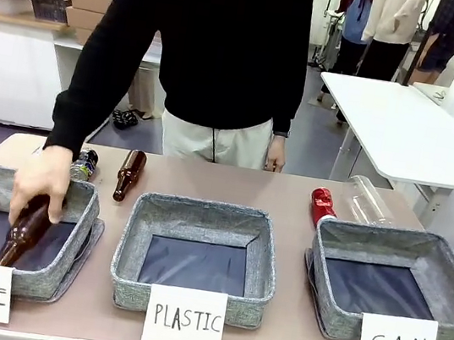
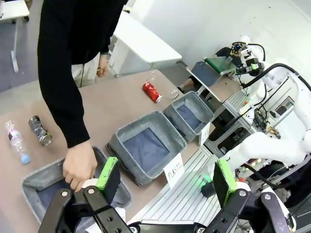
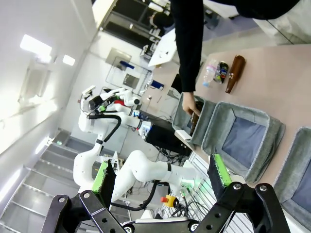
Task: Sort the can waste into the basket.
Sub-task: Pick up the can waste from the table and place it in the right Fabric basket.
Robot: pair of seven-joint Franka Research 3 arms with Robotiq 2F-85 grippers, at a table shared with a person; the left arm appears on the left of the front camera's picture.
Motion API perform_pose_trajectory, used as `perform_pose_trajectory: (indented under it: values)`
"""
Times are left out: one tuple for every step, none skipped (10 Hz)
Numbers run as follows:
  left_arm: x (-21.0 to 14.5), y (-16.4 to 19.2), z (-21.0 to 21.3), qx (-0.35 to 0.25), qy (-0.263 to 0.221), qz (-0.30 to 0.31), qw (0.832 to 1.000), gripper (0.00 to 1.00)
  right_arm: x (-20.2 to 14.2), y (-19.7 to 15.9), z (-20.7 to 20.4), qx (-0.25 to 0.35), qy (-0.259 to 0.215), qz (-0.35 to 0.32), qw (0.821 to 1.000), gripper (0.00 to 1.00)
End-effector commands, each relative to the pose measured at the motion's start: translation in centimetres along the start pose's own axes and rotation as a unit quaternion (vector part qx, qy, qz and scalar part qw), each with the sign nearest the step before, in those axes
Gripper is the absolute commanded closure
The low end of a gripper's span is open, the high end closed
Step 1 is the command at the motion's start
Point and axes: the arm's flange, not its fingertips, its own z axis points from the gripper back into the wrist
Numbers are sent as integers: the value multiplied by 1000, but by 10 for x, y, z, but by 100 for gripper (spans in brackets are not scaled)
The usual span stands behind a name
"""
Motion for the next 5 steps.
perform_pose_trajectory:
  values:
    - [0, 0, 2, -6, -3, -11, 1000, 0, 4, 1, -1, 10, -5, 13, 1000, 0]
    - [0, 0, 2, -6, -3, -11, 1000, 0, 4, 1, -1, 10, -5, 13, 1000, 0]
    - [-1, 0, 1, 1, 0, 0, 1000, 0, 4, 1, -1, 10, -5, 13, 1000, 0]
    - [7, 9, -16, 47, 46, 1, 998, 0, 4, 1, -1, 10, -5, 13, 1000, 0]
    - [13, 18, -26, 66, 63, 10, 996, 0, 4, 1, -1, 10, -5, 13, 1000, 0]
